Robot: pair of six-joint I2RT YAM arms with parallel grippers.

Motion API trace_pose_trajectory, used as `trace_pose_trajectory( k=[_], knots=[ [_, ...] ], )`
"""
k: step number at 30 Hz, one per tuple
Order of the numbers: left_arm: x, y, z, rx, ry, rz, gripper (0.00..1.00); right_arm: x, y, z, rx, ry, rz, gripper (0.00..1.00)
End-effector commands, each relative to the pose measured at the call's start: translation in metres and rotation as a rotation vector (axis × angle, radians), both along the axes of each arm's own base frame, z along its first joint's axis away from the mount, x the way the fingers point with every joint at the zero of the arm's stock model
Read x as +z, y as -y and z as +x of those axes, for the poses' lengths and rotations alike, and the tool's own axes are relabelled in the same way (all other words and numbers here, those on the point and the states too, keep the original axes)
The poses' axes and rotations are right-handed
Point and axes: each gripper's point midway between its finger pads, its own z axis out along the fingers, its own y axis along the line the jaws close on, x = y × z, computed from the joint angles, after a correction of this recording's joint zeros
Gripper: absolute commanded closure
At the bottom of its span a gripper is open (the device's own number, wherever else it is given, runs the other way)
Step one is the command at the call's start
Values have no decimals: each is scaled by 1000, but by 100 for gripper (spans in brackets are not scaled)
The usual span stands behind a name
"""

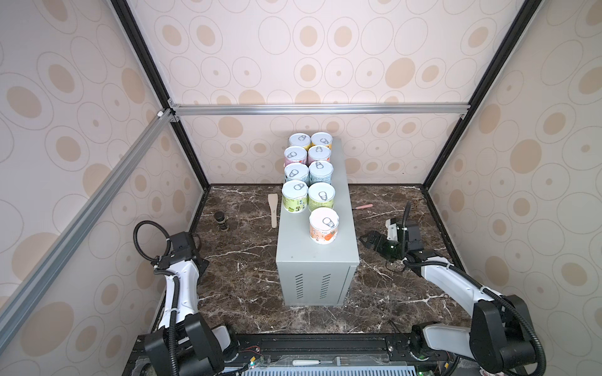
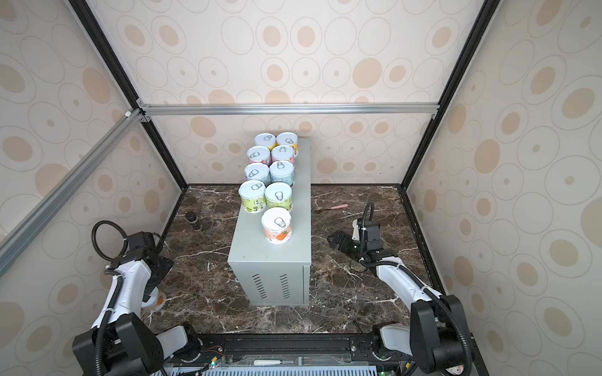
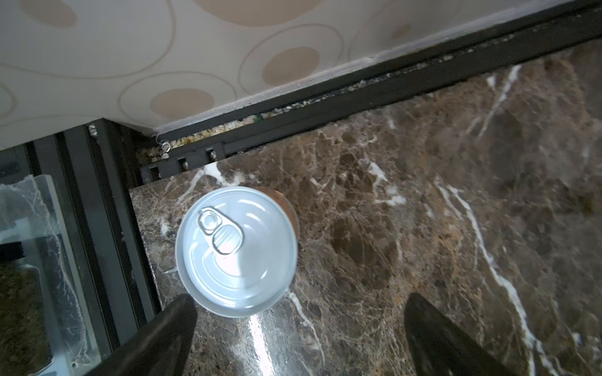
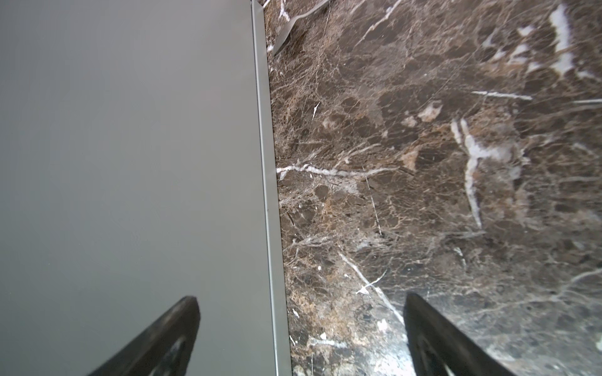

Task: Place and organize the canned foods onto the counter
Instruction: 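Move the left gripper down over the orange-labelled can near the robot, then close the left gripper around the orange-labelled floor can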

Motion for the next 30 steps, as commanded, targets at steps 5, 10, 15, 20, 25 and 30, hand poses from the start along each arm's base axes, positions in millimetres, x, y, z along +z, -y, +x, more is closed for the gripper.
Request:
trace_pose_trajectory(
  k=[5, 10, 15, 20, 25, 30],
  knots=[
    [-2, -14, -16, 137, 6, 31, 1, -9, -1, -1, 3, -21, 11, 0],
    [-11, -15, -19, 170, 33, -8, 1, -12, -1, -2, 4, -37, 8, 0],
    [-17, -19, -24, 199, 30, -14, 1, -15, -1, -3, 7, -51, 3, 0],
    [-32, -18, -24, 215, 33, -46, 1, -18, -2, -2, 9, -60, 3, 0],
    [-44, -20, -25, 244, 39, -66, 1, -23, -4, -3, 17, -77, 9, 0],
    [-54, -23, -26, 266, 45, -84, 2, -23, -4, -4, 27, -86, 3, 0]
  ],
)
